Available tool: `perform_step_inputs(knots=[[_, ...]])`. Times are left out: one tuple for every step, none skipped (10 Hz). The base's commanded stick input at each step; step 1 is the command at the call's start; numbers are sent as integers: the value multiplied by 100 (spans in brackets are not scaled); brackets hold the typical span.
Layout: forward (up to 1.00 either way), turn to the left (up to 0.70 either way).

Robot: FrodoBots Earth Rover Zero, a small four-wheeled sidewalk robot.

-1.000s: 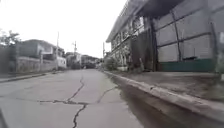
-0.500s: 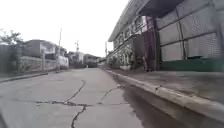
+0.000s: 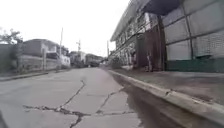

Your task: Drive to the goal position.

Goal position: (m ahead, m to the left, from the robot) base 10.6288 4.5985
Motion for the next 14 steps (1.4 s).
perform_step_inputs(knots=[[70,0],[70,0],[70,0],[70,0],[70,0],[70,0],[70,0],[70,0],[70,0],[70,0],[70,0],[70,0],[70,0],[70,0]])
